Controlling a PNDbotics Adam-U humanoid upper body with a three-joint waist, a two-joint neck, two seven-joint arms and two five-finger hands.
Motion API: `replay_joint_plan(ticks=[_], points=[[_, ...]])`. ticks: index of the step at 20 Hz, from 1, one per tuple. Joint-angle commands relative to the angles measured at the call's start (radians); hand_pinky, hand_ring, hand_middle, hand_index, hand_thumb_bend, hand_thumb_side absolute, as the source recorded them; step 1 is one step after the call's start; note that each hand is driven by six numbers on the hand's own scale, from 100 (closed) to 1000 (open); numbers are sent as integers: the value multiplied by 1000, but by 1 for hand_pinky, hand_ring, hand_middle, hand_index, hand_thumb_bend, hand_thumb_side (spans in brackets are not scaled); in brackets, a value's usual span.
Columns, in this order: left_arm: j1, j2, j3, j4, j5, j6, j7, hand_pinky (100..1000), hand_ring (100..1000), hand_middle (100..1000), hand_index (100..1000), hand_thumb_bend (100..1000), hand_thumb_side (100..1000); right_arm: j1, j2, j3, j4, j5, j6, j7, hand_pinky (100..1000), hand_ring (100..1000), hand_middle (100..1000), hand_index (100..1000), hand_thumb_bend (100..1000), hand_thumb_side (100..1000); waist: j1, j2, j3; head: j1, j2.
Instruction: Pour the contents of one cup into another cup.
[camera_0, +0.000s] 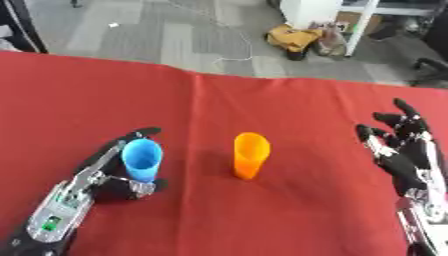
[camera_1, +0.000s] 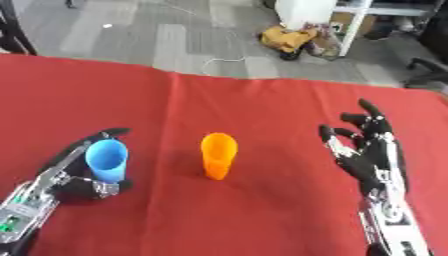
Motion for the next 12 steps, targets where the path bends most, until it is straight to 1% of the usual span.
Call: replay_joint_plan(ticks=[1,2,3,5,6,12], points=[[-2,-2,-5,0,-6,1,-13,489,438,444,907,462,100,-5,-15,-9,-21,8,-2,-3,679,817,583,895,525,100,3,-14,0,-1,1],[-2,-2,-5,0,-4,1,-15,454,406,413,893,426,100,-5,-15,-10,-21,8,-2,-4,679,817,583,895,525,100,3,-15,0,-2,1],[-2,-2,-4,0,-1,3,-16,437,390,397,888,403,100,-4,-15,-10,-21,8,-2,-5,679,817,583,895,525,100,3,-15,0,-2,0],[-2,-2,-3,-1,3,5,-17,433,386,392,887,396,100,-4,-15,-11,-21,8,-2,-5,679,817,583,895,525,100,3,-15,0,-2,0],[-2,-2,-2,-1,5,7,-15,388,345,352,871,241,100,-4,-15,-11,-21,8,-2,-6,679,817,583,896,523,100,2,-15,0,-2,0],[3,2,27,-28,38,21,44,350,315,320,852,182,100,-2,-15,-11,-15,11,0,-5,679,819,582,897,521,100,2,-16,4,-5,-1]])
